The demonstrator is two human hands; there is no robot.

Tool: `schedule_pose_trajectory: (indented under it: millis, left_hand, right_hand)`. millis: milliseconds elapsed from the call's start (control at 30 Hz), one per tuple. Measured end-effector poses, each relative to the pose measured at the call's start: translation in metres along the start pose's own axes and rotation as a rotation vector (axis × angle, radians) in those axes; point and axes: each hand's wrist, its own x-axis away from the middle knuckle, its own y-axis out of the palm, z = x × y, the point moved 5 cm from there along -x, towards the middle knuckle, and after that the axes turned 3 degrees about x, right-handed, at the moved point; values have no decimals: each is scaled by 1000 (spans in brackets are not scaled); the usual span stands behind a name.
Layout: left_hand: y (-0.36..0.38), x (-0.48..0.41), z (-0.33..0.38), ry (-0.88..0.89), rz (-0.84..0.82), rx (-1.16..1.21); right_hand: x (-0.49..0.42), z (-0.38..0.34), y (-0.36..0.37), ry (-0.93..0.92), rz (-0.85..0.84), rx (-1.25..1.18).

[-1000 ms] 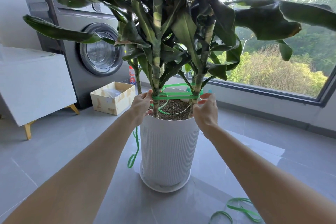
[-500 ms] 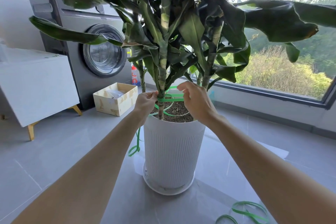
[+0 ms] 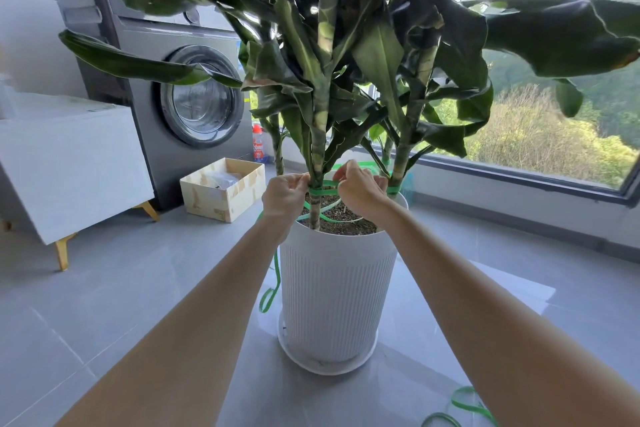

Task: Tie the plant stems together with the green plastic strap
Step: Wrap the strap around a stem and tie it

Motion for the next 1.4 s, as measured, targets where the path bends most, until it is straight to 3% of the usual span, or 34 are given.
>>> schedule_pose_trajectory:
  millis: [233, 400, 667, 833, 1067, 1300, 1400]
  left_hand:
    - [1, 3, 2, -10, -1, 26]
    - [1, 3, 2, -14, -3, 29]
    - [0, 2, 2, -2, -33, 6]
    - [-1, 2, 1, -11, -36, 8]
    - [-1, 4, 4, 0, -25, -15]
    - [3, 5, 2, -20, 44, -37]
    - [6, 7, 4, -6, 58, -64]
  right_hand:
    - [2, -6, 0, 31, 10, -46]
    - [-14, -7, -4, 106, -33, -245]
    - [-8, -4, -12, -63, 45, 98]
    - [-3, -6, -26, -197, 229, 196]
    - [19, -3, -49, -220, 533, 439]
    - [28, 46, -73, -15, 570, 20]
    - [32, 62, -79, -7, 582, -95]
